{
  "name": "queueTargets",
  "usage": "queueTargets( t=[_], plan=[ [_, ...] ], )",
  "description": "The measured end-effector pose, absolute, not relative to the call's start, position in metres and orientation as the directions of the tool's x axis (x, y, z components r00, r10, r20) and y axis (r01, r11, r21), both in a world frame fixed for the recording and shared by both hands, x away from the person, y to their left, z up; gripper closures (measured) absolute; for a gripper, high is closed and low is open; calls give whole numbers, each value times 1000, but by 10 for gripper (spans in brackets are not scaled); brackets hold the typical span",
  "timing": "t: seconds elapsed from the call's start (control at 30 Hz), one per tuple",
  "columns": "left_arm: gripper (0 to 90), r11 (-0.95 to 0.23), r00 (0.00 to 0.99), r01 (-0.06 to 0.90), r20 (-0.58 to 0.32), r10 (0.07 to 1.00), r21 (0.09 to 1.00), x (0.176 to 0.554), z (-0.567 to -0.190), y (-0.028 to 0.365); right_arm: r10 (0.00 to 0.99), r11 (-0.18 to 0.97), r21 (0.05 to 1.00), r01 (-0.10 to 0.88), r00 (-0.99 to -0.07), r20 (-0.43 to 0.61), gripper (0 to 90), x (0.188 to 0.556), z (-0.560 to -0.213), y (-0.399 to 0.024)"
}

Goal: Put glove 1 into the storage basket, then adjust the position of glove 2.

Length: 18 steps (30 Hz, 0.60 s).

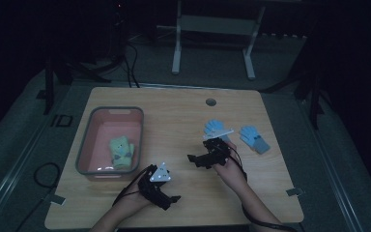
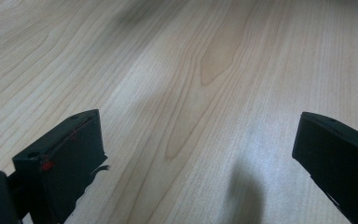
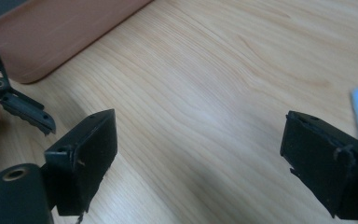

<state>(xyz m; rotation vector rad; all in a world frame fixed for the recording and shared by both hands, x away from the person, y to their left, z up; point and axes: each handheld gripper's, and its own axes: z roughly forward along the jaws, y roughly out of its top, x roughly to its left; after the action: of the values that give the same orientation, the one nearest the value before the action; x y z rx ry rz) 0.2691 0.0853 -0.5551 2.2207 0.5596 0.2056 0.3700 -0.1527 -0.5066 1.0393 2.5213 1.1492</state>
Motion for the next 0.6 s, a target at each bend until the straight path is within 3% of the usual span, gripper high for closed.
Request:
queueTargets(
  t=[0.2, 0.33, 0.53, 0.6],
  plan=[
    [24, -550, 889, 295, -14, 457, 781, 265, -558, 88, 674, 469, 714, 520, -733, 92, 110, 362, -514, -171],
    [24, -558, 886, 293, -2, 463, 776, 263, -561, 88, 686, 470, 701, 536, -722, 91, 163, 358, -518, -186],
    [24, -562, 885, 289, 9, 466, 775, 259, -562, 88, 708, 430, 734, 526, -701, 88, 400, 354, -517, -216],
    [24, -552, 883, 293, 1, 470, 781, 259, -561, 88, 717, 440, 727, 527, -694, 69, 426, 356, -516, -223]
  ],
)
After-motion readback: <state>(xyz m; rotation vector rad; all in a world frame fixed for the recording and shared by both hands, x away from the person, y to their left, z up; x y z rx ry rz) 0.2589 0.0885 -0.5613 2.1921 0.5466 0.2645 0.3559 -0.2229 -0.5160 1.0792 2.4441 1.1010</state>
